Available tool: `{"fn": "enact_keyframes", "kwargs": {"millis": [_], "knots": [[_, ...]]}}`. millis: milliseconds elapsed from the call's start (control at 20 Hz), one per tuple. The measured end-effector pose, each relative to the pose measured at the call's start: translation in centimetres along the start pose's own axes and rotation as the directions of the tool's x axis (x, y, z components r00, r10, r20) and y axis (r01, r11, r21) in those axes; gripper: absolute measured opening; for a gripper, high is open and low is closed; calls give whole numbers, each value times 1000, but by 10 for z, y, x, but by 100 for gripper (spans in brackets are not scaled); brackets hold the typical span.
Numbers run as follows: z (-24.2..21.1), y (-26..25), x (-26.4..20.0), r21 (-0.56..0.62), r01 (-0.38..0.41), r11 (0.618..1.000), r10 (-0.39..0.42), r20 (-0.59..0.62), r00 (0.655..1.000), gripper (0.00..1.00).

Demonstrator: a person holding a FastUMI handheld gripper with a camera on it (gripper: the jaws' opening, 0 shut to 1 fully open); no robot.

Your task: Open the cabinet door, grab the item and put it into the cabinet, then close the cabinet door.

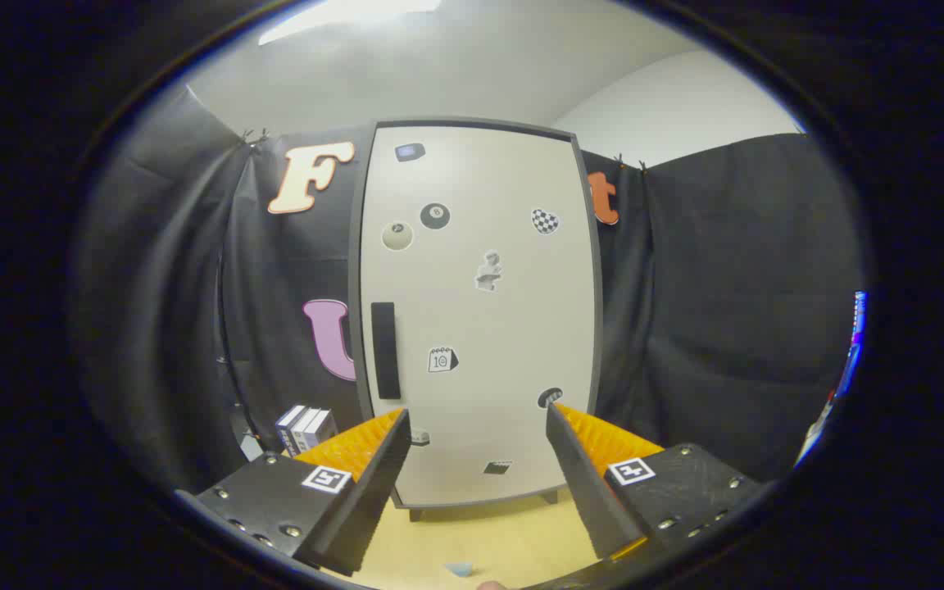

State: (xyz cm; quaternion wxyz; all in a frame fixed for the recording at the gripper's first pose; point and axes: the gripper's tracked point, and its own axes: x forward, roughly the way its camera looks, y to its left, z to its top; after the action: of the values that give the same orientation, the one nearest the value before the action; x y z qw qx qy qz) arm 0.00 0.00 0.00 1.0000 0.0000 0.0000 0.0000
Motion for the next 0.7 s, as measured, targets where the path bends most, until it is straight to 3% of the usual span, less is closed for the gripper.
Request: {"fn": "enact_keyframes", "kwargs": {"millis": [700], "knots": [[12, -3, -5, -2, -18, 1000, 18, 29, 999, 98]]}}
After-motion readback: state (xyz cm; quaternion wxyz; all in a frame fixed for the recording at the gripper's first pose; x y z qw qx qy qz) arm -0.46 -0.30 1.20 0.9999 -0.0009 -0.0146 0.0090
